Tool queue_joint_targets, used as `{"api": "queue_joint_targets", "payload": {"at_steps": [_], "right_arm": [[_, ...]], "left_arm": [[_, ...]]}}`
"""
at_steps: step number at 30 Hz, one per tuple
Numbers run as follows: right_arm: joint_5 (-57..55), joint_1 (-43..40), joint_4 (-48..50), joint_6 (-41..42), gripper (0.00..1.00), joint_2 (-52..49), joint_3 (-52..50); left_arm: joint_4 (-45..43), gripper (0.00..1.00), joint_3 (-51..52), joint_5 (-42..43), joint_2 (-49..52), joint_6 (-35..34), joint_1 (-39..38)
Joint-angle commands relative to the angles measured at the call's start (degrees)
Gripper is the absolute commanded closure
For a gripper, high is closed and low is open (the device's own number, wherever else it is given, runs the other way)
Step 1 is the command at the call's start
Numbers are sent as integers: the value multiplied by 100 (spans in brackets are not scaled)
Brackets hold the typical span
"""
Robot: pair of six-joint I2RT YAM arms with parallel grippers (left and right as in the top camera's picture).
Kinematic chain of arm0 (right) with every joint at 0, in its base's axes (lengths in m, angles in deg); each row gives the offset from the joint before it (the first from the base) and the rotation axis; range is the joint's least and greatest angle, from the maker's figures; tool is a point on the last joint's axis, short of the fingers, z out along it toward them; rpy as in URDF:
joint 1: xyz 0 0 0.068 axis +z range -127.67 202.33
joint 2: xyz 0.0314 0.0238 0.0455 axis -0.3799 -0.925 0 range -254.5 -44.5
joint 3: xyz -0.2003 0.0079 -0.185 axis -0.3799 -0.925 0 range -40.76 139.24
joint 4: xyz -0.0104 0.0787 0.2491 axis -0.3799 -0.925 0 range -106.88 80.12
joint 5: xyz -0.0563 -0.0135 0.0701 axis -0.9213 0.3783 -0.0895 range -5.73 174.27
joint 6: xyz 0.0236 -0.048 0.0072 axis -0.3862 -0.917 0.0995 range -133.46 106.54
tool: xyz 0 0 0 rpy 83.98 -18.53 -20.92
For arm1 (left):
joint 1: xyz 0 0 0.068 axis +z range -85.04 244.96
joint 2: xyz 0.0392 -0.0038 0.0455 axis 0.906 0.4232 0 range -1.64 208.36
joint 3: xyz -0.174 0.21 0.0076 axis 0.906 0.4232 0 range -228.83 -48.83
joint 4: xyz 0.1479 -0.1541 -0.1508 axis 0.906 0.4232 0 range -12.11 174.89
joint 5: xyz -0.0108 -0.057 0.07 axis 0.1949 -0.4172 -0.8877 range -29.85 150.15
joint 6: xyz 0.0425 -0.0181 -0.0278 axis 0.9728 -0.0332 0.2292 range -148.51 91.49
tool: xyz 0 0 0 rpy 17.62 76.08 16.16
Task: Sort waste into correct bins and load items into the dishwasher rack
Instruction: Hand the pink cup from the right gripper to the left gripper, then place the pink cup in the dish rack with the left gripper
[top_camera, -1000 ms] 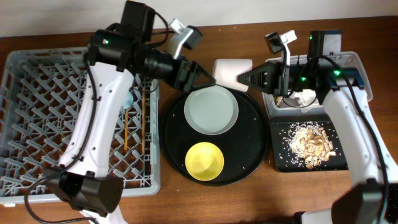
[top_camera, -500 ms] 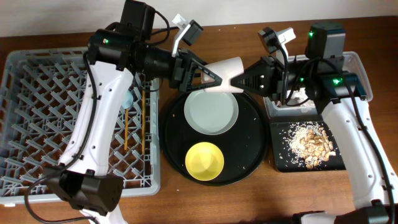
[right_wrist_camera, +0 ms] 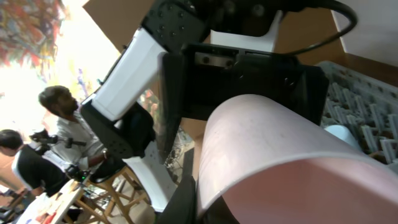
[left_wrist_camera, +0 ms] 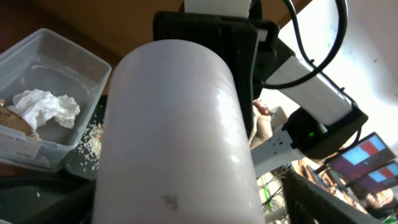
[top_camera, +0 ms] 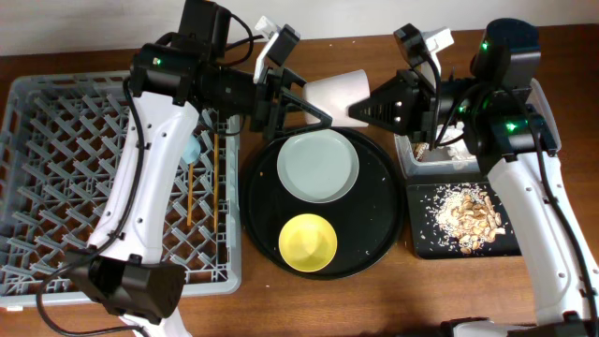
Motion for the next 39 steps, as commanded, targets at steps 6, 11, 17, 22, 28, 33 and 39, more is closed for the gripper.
{"api": "queue_joint_targets", "payload": {"at_steps": [6, 11, 17, 22, 28, 33, 39], "right_arm": [[-181, 374, -9, 68, 96, 50, 66], [-332, 356, 109, 70, 81, 50, 68], [-291, -579, -98, 472, 11, 48, 61], [-332, -693, -157, 470, 1, 44, -31], [-332, -693, -160, 470, 1, 44, -31], [-332, -693, -160, 470, 1, 44, -31], [-332, -693, -160, 470, 1, 44, -31]], "left_arm": [[-310, 33, -20, 540, -4, 96, -28], [-293, 50, -20, 243, -4, 92, -26], [1283, 53, -22, -1880, -76, -15, 1338], [2205, 53, -2, -6078, -96, -1818, 2312], [2017, 53, 1473, -7807, -96, -2876, 2256], [1305, 53, 2352, -7803, -96, -2920, 2253], [1211, 32, 2538, -7805, -96, -2920, 2256]]}}
